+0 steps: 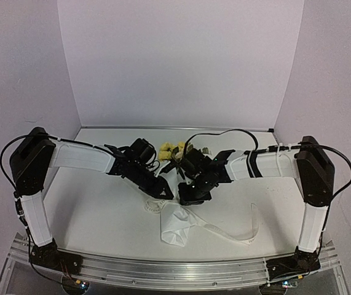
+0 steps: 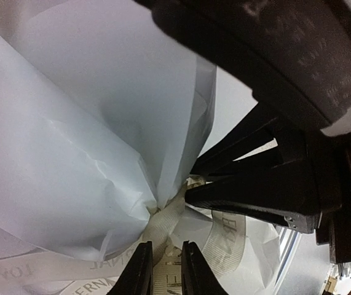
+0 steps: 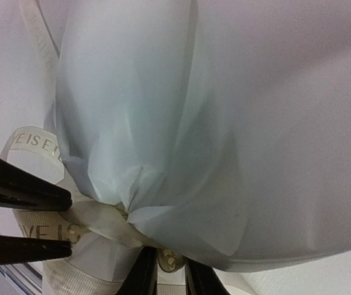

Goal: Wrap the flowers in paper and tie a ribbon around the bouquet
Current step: Cross the half-tied ribbon with the folded bouquet.

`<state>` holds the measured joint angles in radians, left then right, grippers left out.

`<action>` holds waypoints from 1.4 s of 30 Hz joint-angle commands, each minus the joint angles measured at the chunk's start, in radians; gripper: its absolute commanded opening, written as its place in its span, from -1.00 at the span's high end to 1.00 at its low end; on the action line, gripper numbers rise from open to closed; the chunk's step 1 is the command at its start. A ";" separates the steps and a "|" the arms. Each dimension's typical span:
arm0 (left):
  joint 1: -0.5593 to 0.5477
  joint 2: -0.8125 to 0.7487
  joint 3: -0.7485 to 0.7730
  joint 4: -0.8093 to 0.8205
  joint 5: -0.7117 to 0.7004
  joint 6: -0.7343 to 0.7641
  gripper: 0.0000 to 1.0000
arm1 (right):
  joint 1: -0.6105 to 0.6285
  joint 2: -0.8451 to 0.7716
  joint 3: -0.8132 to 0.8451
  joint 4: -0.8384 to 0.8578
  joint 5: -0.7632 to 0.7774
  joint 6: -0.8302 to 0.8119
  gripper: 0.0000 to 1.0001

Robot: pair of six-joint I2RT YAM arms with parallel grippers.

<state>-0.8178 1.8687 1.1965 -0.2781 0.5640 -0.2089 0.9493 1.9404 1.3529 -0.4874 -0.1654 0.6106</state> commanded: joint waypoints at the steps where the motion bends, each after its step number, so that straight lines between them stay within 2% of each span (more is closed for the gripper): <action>1: -0.010 -0.003 0.001 -0.009 0.036 0.000 0.67 | -0.003 -0.033 0.010 0.003 0.039 -0.029 0.84; 4: -0.017 -0.002 -0.012 -0.012 0.029 -0.006 0.76 | -0.002 -0.057 0.003 0.006 0.051 -0.057 1.00; 16: -0.021 -0.013 -0.044 0.029 0.023 -0.030 0.87 | 0.002 -0.150 -0.052 0.077 0.080 -0.132 1.00; 19: -0.020 -0.030 -0.051 0.053 0.018 -0.035 0.83 | 0.018 -0.158 -0.061 0.095 0.082 -0.169 1.00; 23: -0.013 -0.068 -0.062 0.083 -0.014 -0.045 0.65 | 0.031 -0.166 -0.081 0.116 0.093 -0.206 1.00; 31: 0.022 -0.155 -0.078 0.119 -0.010 -0.040 0.62 | 0.042 -0.189 -0.197 0.254 0.097 -0.275 1.00; 37: 0.022 -0.091 -0.017 0.103 0.098 0.017 0.67 | 0.059 -0.211 -0.274 0.409 0.152 -0.345 1.00; 42: 0.020 -0.022 0.035 0.084 0.111 0.049 0.60 | 0.063 -0.219 -0.294 0.475 0.165 -0.361 1.00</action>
<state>-0.7974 1.7944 1.1563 -0.1958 0.6294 -0.2082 1.0047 1.7743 1.0691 -0.1311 -0.0421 0.2889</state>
